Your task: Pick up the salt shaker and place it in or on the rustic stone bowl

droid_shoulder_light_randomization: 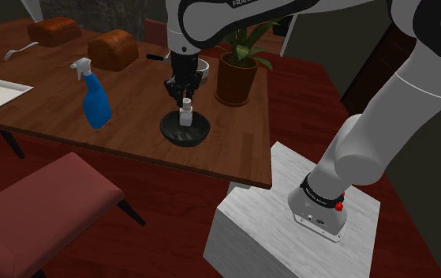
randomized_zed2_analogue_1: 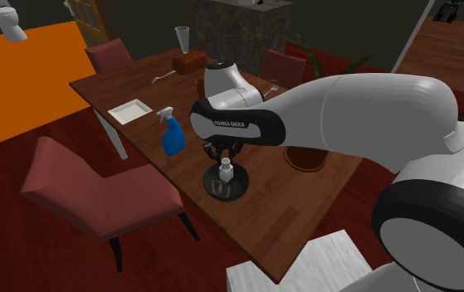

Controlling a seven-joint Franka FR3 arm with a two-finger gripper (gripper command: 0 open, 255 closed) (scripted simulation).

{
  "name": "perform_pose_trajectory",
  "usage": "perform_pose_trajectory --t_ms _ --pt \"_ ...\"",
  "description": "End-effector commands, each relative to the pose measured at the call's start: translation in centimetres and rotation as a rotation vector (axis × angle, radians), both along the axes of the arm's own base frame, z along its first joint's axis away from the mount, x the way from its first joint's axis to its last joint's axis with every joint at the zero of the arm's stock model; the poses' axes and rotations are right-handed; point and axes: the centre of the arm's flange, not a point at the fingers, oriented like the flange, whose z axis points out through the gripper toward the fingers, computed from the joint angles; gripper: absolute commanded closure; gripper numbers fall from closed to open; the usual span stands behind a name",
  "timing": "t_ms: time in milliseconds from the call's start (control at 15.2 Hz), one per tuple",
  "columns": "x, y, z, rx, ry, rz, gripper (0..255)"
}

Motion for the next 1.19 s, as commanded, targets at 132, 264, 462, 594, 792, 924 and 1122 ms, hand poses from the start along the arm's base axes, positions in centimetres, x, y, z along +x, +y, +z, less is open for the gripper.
perform_pose_trajectory --t_ms 132,264,462,594,792,924,1122 --pt "0.0 0.0 0.0 0.000 0.000 0.000 0" --pt "0.0 0.0 0.0 0.000 0.000 0.000 0" --pt "0.0 0.0 2.6 0.000 0.000 0.000 0" --pt "0.1 0.1 5.0 0.000 0.000 0.000 0" --pt "0.1 0.1 5.0 0.000 0.000 0.000 0" --pt "0.1 0.1 5.0 0.000 0.000 0.000 0" --pt "0.1 0.1 5.0 0.000 0.000 0.000 0"
